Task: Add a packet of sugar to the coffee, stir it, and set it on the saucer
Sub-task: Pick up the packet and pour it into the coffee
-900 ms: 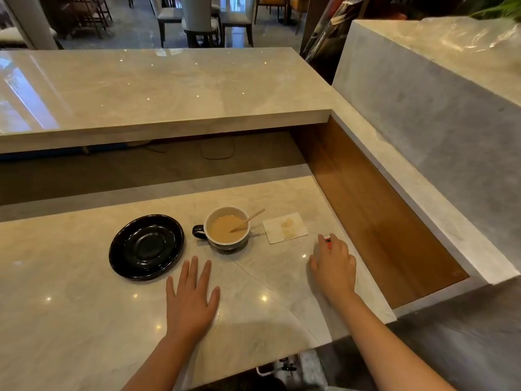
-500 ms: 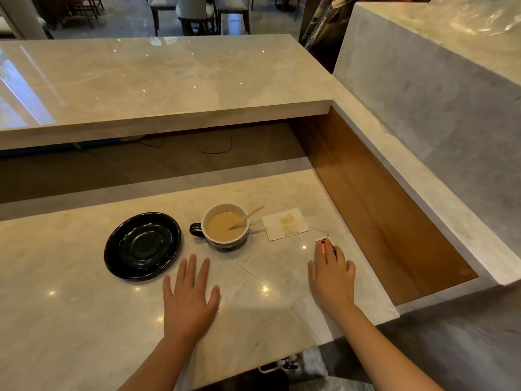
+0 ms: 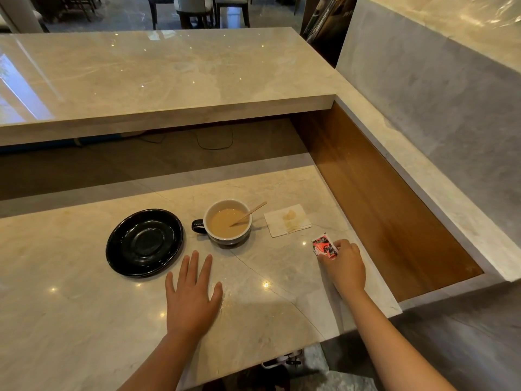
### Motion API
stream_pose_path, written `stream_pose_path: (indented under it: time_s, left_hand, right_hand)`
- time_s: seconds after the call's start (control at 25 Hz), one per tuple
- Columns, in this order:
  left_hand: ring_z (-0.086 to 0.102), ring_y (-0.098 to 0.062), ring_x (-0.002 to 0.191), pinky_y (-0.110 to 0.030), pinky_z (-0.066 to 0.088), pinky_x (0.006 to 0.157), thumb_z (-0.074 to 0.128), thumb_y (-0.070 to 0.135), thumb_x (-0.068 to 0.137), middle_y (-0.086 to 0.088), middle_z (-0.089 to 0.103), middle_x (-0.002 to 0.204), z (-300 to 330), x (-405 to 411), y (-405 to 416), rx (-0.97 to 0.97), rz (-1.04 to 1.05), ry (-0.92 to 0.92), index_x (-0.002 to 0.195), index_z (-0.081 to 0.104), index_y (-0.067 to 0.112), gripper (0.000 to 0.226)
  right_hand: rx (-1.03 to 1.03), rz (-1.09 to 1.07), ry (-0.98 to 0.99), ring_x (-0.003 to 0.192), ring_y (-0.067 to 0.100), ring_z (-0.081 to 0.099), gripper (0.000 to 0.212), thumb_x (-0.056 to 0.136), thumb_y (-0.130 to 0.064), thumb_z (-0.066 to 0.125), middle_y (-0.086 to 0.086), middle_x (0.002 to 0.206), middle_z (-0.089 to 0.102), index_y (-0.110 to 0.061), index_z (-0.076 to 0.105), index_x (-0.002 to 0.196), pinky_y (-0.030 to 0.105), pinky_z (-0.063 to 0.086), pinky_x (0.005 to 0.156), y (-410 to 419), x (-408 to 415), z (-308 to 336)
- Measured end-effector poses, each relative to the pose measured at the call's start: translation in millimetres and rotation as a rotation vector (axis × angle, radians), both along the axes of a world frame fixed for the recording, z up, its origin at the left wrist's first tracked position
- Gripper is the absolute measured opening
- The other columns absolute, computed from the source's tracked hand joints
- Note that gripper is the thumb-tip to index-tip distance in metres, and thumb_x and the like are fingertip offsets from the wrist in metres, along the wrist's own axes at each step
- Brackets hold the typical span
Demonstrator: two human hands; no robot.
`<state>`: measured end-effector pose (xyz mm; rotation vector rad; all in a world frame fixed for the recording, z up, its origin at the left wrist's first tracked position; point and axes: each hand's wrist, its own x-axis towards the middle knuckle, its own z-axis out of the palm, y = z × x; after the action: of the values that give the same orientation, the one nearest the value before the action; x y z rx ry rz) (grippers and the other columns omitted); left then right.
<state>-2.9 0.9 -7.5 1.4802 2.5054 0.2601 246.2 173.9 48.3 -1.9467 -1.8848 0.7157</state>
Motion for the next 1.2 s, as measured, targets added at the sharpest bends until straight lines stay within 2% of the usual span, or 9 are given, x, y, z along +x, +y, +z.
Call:
stream_pose_path:
  time_s: [0.08, 0.32, 0.44, 0.52, 0.64, 0.72, 0.92, 1.04, 1.2]
  left_hand:
    - [-0.013, -0.016, 0.142, -0.052, -0.003, 0.116, 0.022, 0.054, 0.092, 0.0, -0.006, 0.158, 1.3, 0.5, 0.0, 0.001, -0.002, -0.002, 0.147, 0.001, 0.032, 0.063]
    - [-0.015, -0.016, 0.142, -0.052, -0.004, 0.116, 0.019, 0.056, 0.091, 0.001, -0.01, 0.157, 3.4, -0.2, 0.1, -0.001, -0.007, -0.022, 0.146, -0.001, 0.032, 0.064]
    - [-0.014, -0.016, 0.142, -0.052, -0.004, 0.116, 0.024, 0.053, 0.093, 0.0, -0.009, 0.158, 3.8, 0.1, -0.5, 0.001, -0.002, -0.02, 0.146, -0.001, 0.032, 0.063]
    - [-0.014, -0.016, 0.142, -0.052, -0.004, 0.116, 0.025, 0.053, 0.093, 0.0, -0.008, 0.158, 3.3, -0.1, -0.8, 0.004, 0.002, -0.02, 0.146, -0.001, 0.032, 0.063]
    - [-0.013, -0.017, 0.142, -0.053, -0.004, 0.116, 0.025, 0.054, 0.093, 0.0, -0.007, 0.158, 3.1, -0.3, 0.2, 0.004, 0.001, -0.023, 0.147, 0.0, 0.032, 0.063]
    - [-0.011, -0.017, 0.143, -0.053, -0.003, 0.116, 0.027, 0.053, 0.093, -0.001, -0.004, 0.158, 3.3, 0.6, 0.9, 0.014, -0.001, -0.018, 0.147, 0.003, 0.031, 0.063]
    - [-0.011, -0.015, 0.143, -0.051, -0.003, 0.116, 0.022, 0.054, 0.089, 0.0, -0.001, 0.158, 2.5, 1.6, -0.4, 0.044, 0.004, -0.006, 0.147, 0.006, 0.032, 0.064]
    - [-0.011, -0.014, 0.142, -0.05, -0.004, 0.114, 0.024, 0.054, 0.088, 0.0, 0.001, 0.158, 0.8, 1.0, -0.3, 0.07, 0.007, -0.015, 0.147, 0.008, 0.033, 0.064]
    - [-0.01, -0.014, 0.142, -0.051, -0.004, 0.114, 0.024, 0.054, 0.088, -0.001, 0.002, 0.158, -1.3, 1.0, -0.9, 0.07, 0.012, -0.01, 0.147, 0.009, 0.033, 0.064]
  right_hand:
    - [-0.037, -0.013, 0.145, 0.082, 0.026, 0.059, 0.037, 0.077, -0.019, 0.073, 0.018, 0.105, 0.063, -0.008, 0.051, 0.104, 0.035, 0.051, 0.066, -1.0, -1.4, 1.6]
    - [-0.113, -0.113, 0.372, 0.081, 0.02, 0.061, 0.021, 0.083, -0.008, 0.066, 0.016, 0.105, 0.067, -0.01, 0.057, 0.101, 0.023, 0.048, 0.061, -6.2, -5.3, 5.5]
    - [-0.248, -0.185, 0.712, 0.073, 0.021, 0.068, 0.009, 0.082, -0.007, 0.065, 0.013, 0.094, 0.07, -0.012, 0.064, 0.089, 0.028, 0.057, 0.061, -10.5, -14.8, 21.4]
    - [-0.343, -0.192, 0.946, 0.072, 0.022, 0.071, 0.01, 0.083, -0.005, 0.063, 0.012, 0.088, 0.072, -0.009, 0.066, 0.092, 0.032, 0.061, 0.063, -16.6, -23.8, 33.9]
    - [-0.358, -0.11, 1.162, 0.078, 0.023, 0.072, 0.011, 0.087, -0.006, 0.058, 0.014, 0.089, 0.072, -0.006, 0.065, 0.096, 0.025, 0.059, 0.059, -20.1, -39.6, 50.8]
    - [-0.311, -0.012, 1.133, 0.079, 0.024, 0.072, 0.009, 0.087, -0.007, 0.058, 0.015, 0.089, 0.072, -0.009, 0.064, 0.093, 0.021, 0.057, 0.056, -16.0, -53.0, 62.1]
    - [-0.111, 0.151, 0.778, 0.07, 0.025, 0.067, 0.01, 0.082, -0.005, 0.062, 0.013, 0.09, 0.067, -0.011, 0.066, 0.089, 0.025, 0.057, 0.051, -1.8, -98.1, 74.9]
    - [0.019, 0.271, 0.567, 0.076, 0.023, 0.064, 0.012, 0.08, -0.005, 0.063, 0.002, 0.084, 0.067, -0.015, 0.067, 0.085, 0.04, 0.058, 0.063, -0.7, -122.9, 72.7]
    - [0.149, 0.442, 0.355, 0.081, 0.024, 0.062, 0.013, 0.079, -0.007, 0.062, 0.007, 0.09, 0.07, -0.01, 0.068, 0.091, 0.046, 0.054, 0.071, 0.4, -138.0, 64.3]
